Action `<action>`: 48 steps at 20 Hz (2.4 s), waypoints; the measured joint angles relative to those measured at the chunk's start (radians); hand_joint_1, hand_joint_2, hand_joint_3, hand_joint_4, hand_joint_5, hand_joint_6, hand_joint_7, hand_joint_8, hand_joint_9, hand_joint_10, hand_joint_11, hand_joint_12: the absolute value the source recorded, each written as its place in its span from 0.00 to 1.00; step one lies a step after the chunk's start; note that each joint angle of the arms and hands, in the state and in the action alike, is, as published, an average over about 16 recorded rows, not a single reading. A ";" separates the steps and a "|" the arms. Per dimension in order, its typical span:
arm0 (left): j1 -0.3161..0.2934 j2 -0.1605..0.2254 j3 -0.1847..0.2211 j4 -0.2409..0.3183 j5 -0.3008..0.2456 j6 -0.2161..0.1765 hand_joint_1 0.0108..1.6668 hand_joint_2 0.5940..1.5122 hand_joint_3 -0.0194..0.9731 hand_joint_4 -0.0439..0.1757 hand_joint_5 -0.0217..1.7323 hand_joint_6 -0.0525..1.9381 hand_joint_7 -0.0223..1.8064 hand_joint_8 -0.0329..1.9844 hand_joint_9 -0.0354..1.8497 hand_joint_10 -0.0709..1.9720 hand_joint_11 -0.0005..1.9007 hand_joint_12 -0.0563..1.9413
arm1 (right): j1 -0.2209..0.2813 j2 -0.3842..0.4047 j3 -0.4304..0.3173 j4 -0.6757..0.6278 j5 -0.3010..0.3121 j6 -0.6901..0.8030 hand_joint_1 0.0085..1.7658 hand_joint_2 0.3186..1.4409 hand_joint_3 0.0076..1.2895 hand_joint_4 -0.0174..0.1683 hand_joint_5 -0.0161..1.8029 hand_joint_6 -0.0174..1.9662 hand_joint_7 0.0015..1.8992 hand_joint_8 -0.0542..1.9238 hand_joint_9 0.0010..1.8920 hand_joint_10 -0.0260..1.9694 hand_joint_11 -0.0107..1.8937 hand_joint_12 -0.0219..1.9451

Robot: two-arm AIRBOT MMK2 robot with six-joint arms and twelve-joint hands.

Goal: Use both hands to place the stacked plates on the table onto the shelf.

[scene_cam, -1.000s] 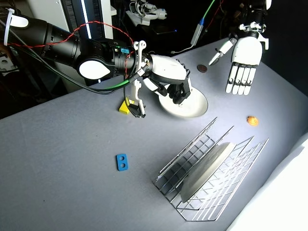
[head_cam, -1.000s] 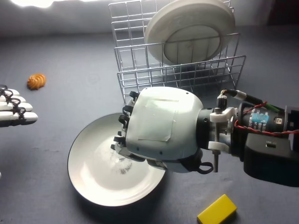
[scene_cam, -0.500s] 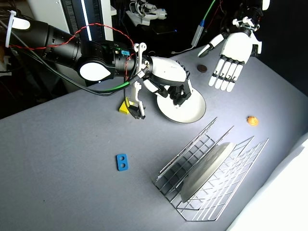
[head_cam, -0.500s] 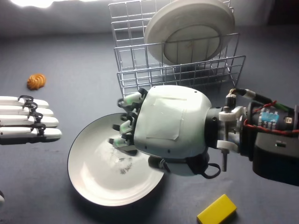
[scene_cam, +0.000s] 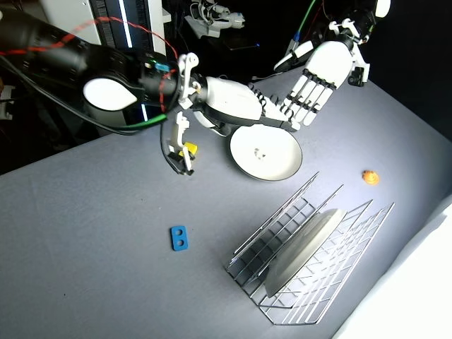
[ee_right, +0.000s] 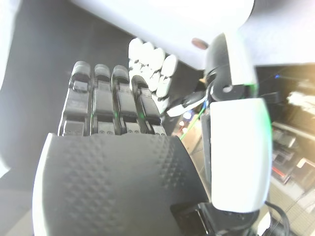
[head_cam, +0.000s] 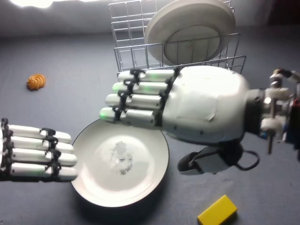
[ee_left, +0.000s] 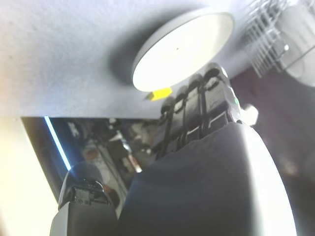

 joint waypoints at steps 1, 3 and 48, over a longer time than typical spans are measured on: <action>-0.004 0.001 -0.008 0.012 0.003 0.000 0.00 0.55 0.04 0.19 0.02 0.03 0.02 0.02 0.03 0.04 0.01 0.03 | 0.003 0.023 -0.003 -0.040 0.012 0.053 0.55 0.60 0.01 0.08 0.08 0.02 0.08 0.03 0.07 0.02 0.02 0.16; -0.014 0.002 -0.025 0.033 0.015 0.000 0.00 0.55 0.04 0.19 0.02 0.03 0.02 0.02 0.03 0.04 0.01 0.03 | 0.010 0.070 -0.004 -0.130 0.041 0.168 0.55 0.58 0.01 0.08 0.05 0.02 0.04 0.04 0.04 0.02 0.01 0.08; -0.066 0.027 -0.199 -0.025 0.425 0.000 0.00 0.55 0.04 0.21 0.02 0.03 0.02 0.01 0.02 0.03 0.01 0.03 | 0.082 0.295 0.110 -0.787 0.409 0.891 0.53 0.60 0.01 0.08 0.02 0.02 0.01 0.04 0.01 0.02 0.01 0.03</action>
